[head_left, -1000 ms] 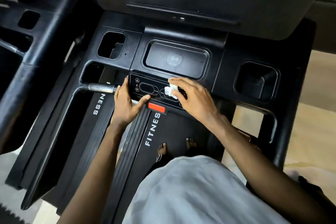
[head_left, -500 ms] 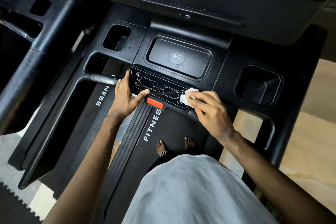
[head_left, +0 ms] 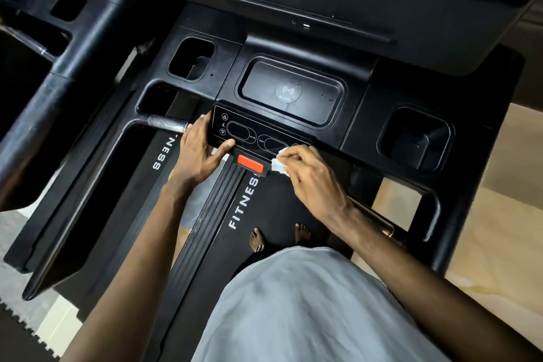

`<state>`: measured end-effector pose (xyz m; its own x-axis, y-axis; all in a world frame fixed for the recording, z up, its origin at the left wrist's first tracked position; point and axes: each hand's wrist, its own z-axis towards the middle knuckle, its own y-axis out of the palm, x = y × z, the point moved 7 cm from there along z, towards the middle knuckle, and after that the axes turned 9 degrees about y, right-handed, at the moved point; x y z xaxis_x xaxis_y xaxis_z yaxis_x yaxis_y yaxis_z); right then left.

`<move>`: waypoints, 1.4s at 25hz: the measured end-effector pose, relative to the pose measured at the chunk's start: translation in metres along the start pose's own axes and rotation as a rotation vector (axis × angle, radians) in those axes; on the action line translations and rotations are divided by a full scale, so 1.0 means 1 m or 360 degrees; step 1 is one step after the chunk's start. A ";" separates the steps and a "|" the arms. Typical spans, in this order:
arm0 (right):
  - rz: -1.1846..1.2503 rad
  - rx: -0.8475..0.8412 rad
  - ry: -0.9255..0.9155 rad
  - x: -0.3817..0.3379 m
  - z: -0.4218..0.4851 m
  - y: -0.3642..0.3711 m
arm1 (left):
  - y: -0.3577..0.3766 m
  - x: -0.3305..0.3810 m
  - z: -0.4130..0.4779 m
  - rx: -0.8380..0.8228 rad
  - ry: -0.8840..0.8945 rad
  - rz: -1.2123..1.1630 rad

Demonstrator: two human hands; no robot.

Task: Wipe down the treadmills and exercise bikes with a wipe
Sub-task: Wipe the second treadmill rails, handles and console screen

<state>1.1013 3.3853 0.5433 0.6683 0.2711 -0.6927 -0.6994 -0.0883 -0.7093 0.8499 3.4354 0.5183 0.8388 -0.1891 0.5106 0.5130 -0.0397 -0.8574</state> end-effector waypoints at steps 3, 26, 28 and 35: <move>-0.0091 -0.0055 -0.0027 -0.012 0.015 0.010 | 0.002 -0.010 -0.002 -0.0059 -0.0056 0.0060; -0.0197 -0.0102 -0.0095 -0.059 0.065 0.052 | -0.016 -0.066 0.004 0.0057 0.0105 0.0016; -0.0233 -0.0174 -0.0144 -0.059 0.061 0.057 | -0.017 -0.072 0.007 0.0025 0.0177 0.0052; -0.0190 0.0244 0.0129 -0.054 0.084 0.025 | -0.011 -0.084 0.009 0.0054 0.0273 0.0070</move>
<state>1.0261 3.4486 0.5739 0.7625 0.1923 -0.6177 -0.6403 0.0884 -0.7630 0.7760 3.4602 0.4854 0.8186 -0.3544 0.4520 0.4850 0.0048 -0.8745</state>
